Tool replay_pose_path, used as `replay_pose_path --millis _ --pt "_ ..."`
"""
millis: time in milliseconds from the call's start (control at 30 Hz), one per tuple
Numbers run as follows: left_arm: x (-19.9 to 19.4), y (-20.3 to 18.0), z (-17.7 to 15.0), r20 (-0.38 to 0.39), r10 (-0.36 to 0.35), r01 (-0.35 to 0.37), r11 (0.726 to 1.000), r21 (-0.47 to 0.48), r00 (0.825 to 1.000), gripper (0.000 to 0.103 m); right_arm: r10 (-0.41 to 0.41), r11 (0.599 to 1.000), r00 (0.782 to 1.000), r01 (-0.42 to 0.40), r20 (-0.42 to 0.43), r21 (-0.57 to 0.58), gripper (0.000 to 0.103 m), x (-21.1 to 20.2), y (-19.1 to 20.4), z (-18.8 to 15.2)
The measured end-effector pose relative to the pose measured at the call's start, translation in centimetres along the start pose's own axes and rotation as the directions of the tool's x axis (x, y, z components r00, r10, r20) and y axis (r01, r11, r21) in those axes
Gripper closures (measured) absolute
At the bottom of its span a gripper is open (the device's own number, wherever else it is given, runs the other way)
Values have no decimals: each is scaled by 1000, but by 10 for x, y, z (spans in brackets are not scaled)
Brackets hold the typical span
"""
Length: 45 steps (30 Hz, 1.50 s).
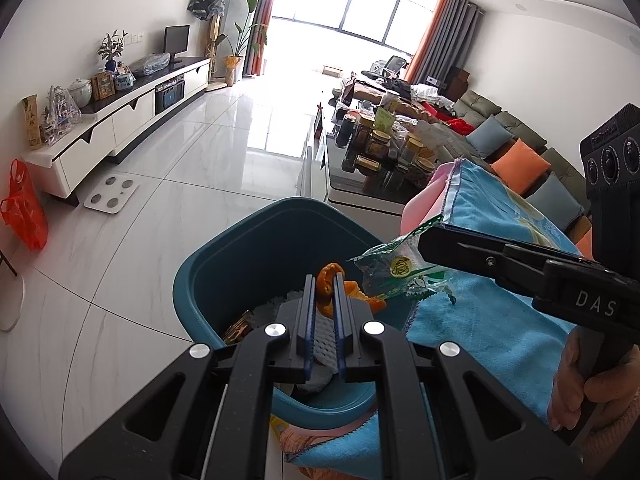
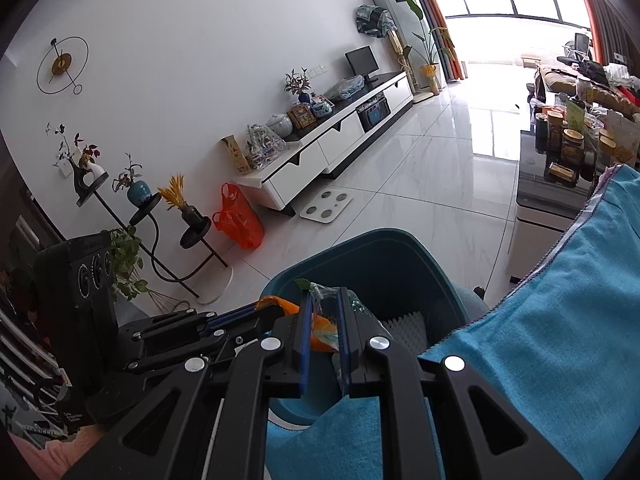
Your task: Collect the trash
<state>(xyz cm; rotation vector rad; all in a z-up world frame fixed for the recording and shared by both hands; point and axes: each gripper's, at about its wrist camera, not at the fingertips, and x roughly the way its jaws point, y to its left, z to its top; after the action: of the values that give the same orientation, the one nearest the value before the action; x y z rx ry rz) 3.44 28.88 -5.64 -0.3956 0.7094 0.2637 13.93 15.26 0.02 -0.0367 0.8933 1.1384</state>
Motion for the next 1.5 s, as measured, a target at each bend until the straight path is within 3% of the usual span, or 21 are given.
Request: replay_pose_path --millis 933,1233,1300,1433,1500 --pt "43 1 0 -41 73 -73 997 -3 997 94 -13 998 997 18 -74 66 90 34 -10 9" --pt "56 -1 -3 -56 72 -73 997 -16 996 68 -17 995 998 23 -66 101 81 27 -16 6" --pt "54 -3 -4 -49 67 -68 998 -20 997 66 -11 995 998 17 -58 102 81 22 -17 4" --pt "36 -5 -6 -5 52 -52 999 -3 999 51 -16 996 1000 17 -15 88 78 0 -13 -2" --pt "22 -8 -7 26 35 -35 999 11 999 45 -28 997 999 26 17 73 71 -16 -13 -6"
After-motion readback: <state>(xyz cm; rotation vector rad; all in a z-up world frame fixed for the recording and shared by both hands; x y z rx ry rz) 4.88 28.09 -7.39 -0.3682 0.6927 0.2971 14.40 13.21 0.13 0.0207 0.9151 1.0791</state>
